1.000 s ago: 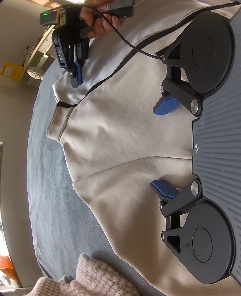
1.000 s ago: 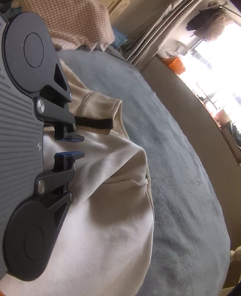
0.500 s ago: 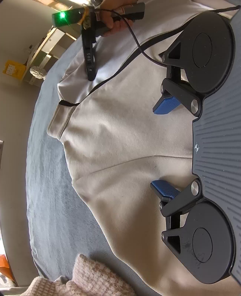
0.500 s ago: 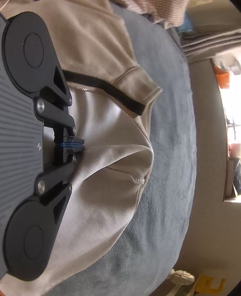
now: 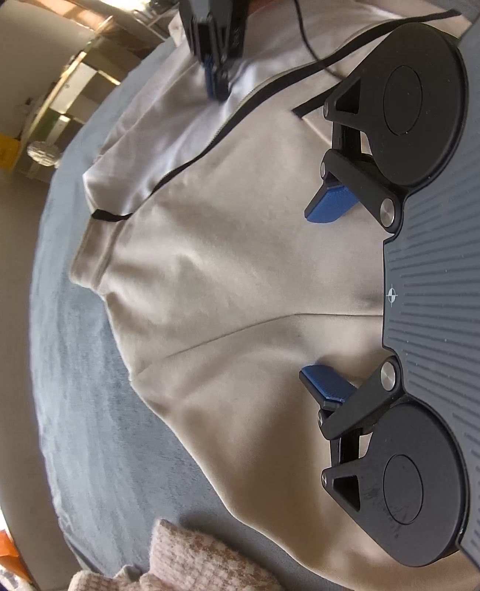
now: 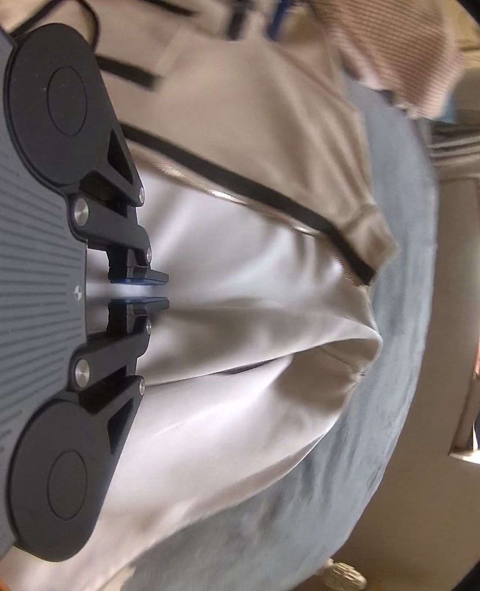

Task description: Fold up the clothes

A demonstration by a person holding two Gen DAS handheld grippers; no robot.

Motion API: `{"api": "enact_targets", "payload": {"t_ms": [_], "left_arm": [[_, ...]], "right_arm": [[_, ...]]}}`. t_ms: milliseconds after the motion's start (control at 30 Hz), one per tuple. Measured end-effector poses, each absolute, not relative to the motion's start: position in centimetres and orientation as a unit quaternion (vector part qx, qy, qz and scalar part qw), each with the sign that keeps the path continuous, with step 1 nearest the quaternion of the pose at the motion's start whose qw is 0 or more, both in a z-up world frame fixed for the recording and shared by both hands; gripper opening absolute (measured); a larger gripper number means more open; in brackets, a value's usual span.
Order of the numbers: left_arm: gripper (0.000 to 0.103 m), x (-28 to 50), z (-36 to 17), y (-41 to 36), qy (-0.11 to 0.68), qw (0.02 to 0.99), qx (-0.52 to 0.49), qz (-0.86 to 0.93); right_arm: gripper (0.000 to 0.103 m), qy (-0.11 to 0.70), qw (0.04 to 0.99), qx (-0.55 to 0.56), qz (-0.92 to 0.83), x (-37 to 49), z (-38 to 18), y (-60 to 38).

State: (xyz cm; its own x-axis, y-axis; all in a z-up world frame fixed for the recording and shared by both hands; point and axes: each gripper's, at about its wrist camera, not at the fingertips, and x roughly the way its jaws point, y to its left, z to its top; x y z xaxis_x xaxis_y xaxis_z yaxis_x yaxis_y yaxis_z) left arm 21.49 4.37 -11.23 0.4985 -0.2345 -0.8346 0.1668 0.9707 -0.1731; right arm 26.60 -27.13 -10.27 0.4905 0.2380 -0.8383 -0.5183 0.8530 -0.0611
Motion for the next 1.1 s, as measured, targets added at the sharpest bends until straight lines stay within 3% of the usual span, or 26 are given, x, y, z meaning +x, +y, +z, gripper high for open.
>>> {"api": "enact_targets", "payload": {"t_ms": [300,567,633,833,1100], "left_arm": [[0.086,18.2,-7.7,5.0,0.458,0.880,-0.041,-0.122],[0.086,13.4,-9.2,1.5,0.452,0.859,-0.060,-0.233],[0.086,12.2,-9.4,0.3,0.455,0.849,-0.046,-0.265],[0.086,9.0,-10.2,-2.1,0.440,0.842,0.004,-0.311],[0.086,5.7,-10.1,-2.2,0.442,0.838,0.040,-0.318]], "right_arm": [[0.007,0.436,0.859,-0.125,0.239,21.4,-10.6,-27.5],[0.007,0.452,0.865,-0.065,0.206,13.3,-10.2,-32.2],[0.014,0.469,0.863,-0.069,0.178,10.4,-10.0,-34.0],[0.015,0.463,0.877,-0.059,0.117,5.0,-7.9,-35.7],[0.014,0.444,0.861,0.025,0.245,4.8,-6.0,-30.3]]}}
